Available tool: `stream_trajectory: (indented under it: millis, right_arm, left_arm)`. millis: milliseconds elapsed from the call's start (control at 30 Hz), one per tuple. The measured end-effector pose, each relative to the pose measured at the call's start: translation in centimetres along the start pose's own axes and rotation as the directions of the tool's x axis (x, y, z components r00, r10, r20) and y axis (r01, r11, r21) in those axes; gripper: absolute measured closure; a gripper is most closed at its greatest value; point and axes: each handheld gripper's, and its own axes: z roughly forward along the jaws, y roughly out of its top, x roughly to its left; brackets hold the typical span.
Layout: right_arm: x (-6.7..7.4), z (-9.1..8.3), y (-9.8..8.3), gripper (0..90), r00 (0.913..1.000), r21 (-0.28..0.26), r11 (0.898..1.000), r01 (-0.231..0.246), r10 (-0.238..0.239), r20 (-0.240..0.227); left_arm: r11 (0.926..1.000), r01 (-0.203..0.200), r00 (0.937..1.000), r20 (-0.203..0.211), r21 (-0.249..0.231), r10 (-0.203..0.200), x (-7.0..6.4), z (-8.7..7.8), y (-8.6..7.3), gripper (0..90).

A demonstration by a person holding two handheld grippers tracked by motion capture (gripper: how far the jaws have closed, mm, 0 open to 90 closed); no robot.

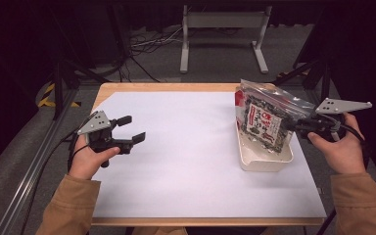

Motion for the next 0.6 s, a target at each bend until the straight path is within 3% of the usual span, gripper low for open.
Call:
stream_trajectory:
  millis: [367,600]
  right_arm:
    - [-0.2,0.8,-1.4,77.1,0.9997,-0.003,1.000,-0.023,0.023,0.006]
    - [-0.9,0.7,-3.2,77.0,0.9966,-0.008,0.997,-0.082,0.082,0.000]
  left_arm:
    - [1.0000,-0.007,1.0000,-0.003,0.003,0.007,-0.1,-0.1,0.0,18.5]
    - [1.0000,-0.006,1.0000,-0.001,0.005,0.006,-0.1,-0.1,-0.1,18.4]
